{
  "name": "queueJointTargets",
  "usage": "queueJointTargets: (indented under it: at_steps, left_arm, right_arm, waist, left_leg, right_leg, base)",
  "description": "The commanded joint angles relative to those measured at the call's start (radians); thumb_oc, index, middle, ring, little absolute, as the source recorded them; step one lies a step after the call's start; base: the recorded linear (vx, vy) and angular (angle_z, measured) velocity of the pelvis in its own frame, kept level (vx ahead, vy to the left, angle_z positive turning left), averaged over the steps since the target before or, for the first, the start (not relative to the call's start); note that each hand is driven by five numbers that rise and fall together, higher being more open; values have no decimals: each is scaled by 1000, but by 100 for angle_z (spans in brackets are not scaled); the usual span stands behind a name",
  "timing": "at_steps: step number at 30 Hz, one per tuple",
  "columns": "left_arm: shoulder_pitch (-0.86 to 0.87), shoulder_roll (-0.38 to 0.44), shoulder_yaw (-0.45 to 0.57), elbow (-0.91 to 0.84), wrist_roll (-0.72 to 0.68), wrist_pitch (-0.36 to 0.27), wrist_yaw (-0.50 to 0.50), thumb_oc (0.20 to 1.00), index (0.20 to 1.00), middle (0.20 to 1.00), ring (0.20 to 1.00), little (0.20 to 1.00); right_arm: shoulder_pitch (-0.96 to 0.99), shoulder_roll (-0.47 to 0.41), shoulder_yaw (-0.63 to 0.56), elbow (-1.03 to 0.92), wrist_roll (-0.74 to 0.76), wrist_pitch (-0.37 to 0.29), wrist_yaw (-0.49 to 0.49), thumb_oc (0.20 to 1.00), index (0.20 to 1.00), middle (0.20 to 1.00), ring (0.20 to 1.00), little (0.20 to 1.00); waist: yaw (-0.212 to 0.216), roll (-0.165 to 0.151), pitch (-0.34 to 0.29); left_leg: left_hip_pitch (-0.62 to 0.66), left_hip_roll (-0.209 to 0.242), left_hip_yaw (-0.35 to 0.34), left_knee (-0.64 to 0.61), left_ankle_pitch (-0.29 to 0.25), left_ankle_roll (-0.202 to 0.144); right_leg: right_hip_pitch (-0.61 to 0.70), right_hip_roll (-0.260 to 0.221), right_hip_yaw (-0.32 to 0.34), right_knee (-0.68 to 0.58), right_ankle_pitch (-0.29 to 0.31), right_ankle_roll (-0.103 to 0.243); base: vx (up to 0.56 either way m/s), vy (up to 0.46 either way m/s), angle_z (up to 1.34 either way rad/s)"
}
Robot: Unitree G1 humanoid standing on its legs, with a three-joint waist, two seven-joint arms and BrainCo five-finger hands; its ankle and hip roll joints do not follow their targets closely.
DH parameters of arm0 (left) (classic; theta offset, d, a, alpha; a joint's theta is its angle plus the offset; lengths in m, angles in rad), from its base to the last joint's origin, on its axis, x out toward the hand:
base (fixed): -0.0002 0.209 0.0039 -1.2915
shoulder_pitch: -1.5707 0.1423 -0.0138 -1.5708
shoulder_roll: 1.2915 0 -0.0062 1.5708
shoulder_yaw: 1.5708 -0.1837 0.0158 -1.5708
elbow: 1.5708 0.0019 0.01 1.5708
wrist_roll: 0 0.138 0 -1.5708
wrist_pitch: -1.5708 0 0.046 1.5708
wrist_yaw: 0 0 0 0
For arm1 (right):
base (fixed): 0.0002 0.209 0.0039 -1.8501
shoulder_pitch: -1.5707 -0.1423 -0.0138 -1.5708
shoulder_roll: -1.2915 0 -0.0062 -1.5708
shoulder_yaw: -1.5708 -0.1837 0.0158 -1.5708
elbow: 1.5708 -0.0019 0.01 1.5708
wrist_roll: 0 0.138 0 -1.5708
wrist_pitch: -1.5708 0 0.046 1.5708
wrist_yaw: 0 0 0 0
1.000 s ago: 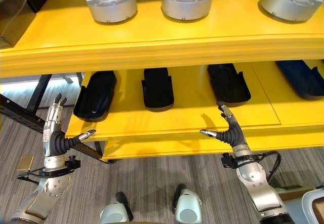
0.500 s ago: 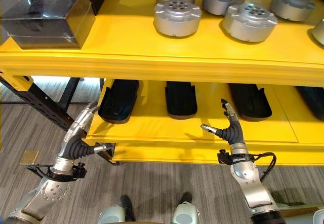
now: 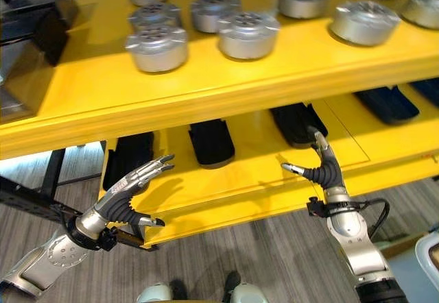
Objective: Move parts from the plastic box to the shelf.
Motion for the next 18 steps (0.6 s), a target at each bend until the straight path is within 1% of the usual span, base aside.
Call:
queueJointTargets:
  at_steps: [1, 2, 3, 4, 5, 6, 7, 8, 9, 10, 11, 12, 14, 15, 16, 18]
  left_arm:
    - [-22, 20, 31, -61, -74, 7, -7, 1000, 1000, 1000, 1000, 1000]
    - [-23, 30, 30, -64, -87, 7, -15, 1000, 1000, 1000, 1000, 1000]
    - [-23, 35, 29, -68, -92, 9, -20, 1000, 1000, 1000, 1000, 1000]
    - [-22, 37, 27, -72, -90, 8, -23, 1000, 1000, 1000, 1000, 1000]
    - [-21, 40, 21, -71, -91, 6, -20, 1000, 1000, 1000, 1000, 1000]
    - [-21, 39, 18, -72, -90, 7, -22, 1000, 1000, 1000, 1000, 1000]
    - [-22, 37, 17, -74, -89, 6, -24, 1000, 1000, 1000, 1000, 1000]
    - [-24, 34, 11, -74, -91, 7, -26, 1000, 1000, 1000, 1000, 1000]
    - [-26, 33, 8, -74, -92, 7, -28, 1000, 1000, 1000, 1000, 1000]
    - [-35, 30, -3, -77, -94, 14, -28, 1000, 1000, 1000, 1000, 1000]
    - [-42, 30, -12, -75, -101, 18, -27, 1000, 1000, 1000, 1000, 1000]
    - [-62, 25, -32, -67, -108, 21, -26, 1000, 1000, 1000, 1000, 1000]
    - [-85, 16, -61, -56, -115, 34, -16, 1000, 1000, 1000, 1000, 1000]
    - [-100, 3, -78, -49, -121, 50, -14, 1000, 1000, 1000, 1000, 1000]
    - [-113, -6, -89, -40, -123, 60, -16, 1000, 1000, 1000, 1000, 1000]
    - [-128, -12, -105, -37, -132, 79, -18, 1000, 1000, 1000, 1000, 1000]
  right_arm:
    - [-45, -14, -30, -55, 7, -47, -7, 1000, 1000, 1000, 1000, 1000]
    - [-47, -18, -22, -55, 4, -45, -8, 1000, 1000, 1000, 1000, 1000]
    - [-52, -19, -11, -50, -1, -47, -8, 1000, 1000, 1000, 1000, 1000]
    - [-55, -20, -6, -47, 0, -47, -8, 1000, 1000, 1000, 1000, 1000]
    - [-66, -19, 10, -35, -4, -52, -8, 1000, 1000, 1000, 1000, 1000]
    - [-72, -17, 16, -30, -8, -52, -5, 1000, 1000, 1000, 1000, 1000]
    - [-75, -16, 17, -29, -7, -52, -4, 1000, 1000, 1000, 1000, 1000]
    - [-73, -17, 17, -29, -3, -53, 2, 1000, 1000, 1000, 1000, 1000]
    - [-70, -18, 16, -29, -2, -54, 5, 1000, 1000, 1000, 1000, 1000]
    - [-64, -22, 13, -31, -4, -57, 14, 1000, 1000, 1000, 1000, 1000]
    - [-57, -27, 10, -32, -3, -60, 19, 1000, 1000, 1000, 1000, 1000]
    - [-42, -39, 0, -33, 3, -71, 28, 1000, 1000, 1000, 1000, 1000]
    - [-40, -49, -3, -27, 4, -77, 23, 1000, 1000, 1000, 1000, 1000]
    - [-46, -52, 2, -18, 3, -80, 23, 1000, 1000, 1000, 1000, 1000]
    - [-52, -56, 3, -10, -2, -82, 22, 1000, 1000, 1000, 1000, 1000]
    - [-63, -57, 5, -4, -14, -71, 16, 1000, 1000, 1000, 1000, 1000]
  waist:
    - [-19, -29, 48]
    - [-21, -26, 50]
    - [-20, -23, 54]
    - [-20, -21, 56]
    - [-25, -18, 59]
    - [-30, -16, 59]
    - [-33, -15, 59]
    - [-39, -15, 56]
    - [-43, -14, 54]
    - [-49, -14, 47]
    - [-55, -13, 40]
    - [-72, -11, 20]
    - [-76, -6, 10]
    - [-76, -1, 8]
    - [-82, 8, 4]
    - [-93, 29, 0]
  left_leg:
    - [36, -45, 73, -2, 32, 49]
    - [19, -41, 74, 48, 23, 51]
    - [0, -28, 72, 105, 17, 48]
    - [-8, -20, 71, 128, 15, 46]
    - [-7, 18, 75, 191, 8, 41]
    - [5, 47, 75, 222, 3, 37]
    - [13, 62, 73, 237, -1, 34]
    - [29, 89, 61, 256, 3, 27]
    - [38, 103, 53, 263, 6, 24]
    - [59, 147, 32, 291, 33, 5]
    - [75, 180, 22, 305, 56, -13]
    - [115, 245, -5, 303, 123, -53]
    - [127, 248, -54, 281, 150, -63]
    - [121, 235, -86, 267, 145, -55]
    - [139, 217, -88, 230, 121, -43]
    - [181, 187, -53, 158, 89, -32]
  right_leg:
    - [70, -43, 7, 34, -32, 139]
    - [68, -44, 16, 43, -41, 129]
    - [65, -44, 23, 58, -55, 118]
    - [63, -44, 26, 66, -63, 113]
    - [55, -45, 33, 90, -87, 97]
    - [49, -48, 39, 107, -101, 87]
    - [45, -49, 44, 117, -109, 83]
    - [38, -53, 52, 135, -120, 77]
    - [33, -56, 57, 144, -125, 75]
    - [22, -63, 65, 168, -139, 66]
    - [12, -68, 66, 184, -150, 58]
    - [-14, -83, 71, 222, -169, 48]
    - [-39, -97, 88, 253, -177, 51]
    - [-53, -108, 104, 278, -181, 57]
    - [-70, -123, 108, 299, -184, 68]
    - [-91, -151, 103, 325, -183, 90]
  base:
    - [-50, -17, -19]
    - [-44, -31, -22]
    - [-39, -34, -34]
    - [-39, -23, -47]
    - [-40, 25, -56]
    - [-38, 47, -49]
    - [-31, 96, -35]
    - [-24, 115, -25]
    - [-21, 178, -11]
    - [-17, 191, -11]
    - [-33, 375, -9]
    - [-48, 415, -5]
    - [-55, 421, 13]
    - [-45, 440, 12]
    - [-44, 495, 3]
    - [-47, 500, -11]
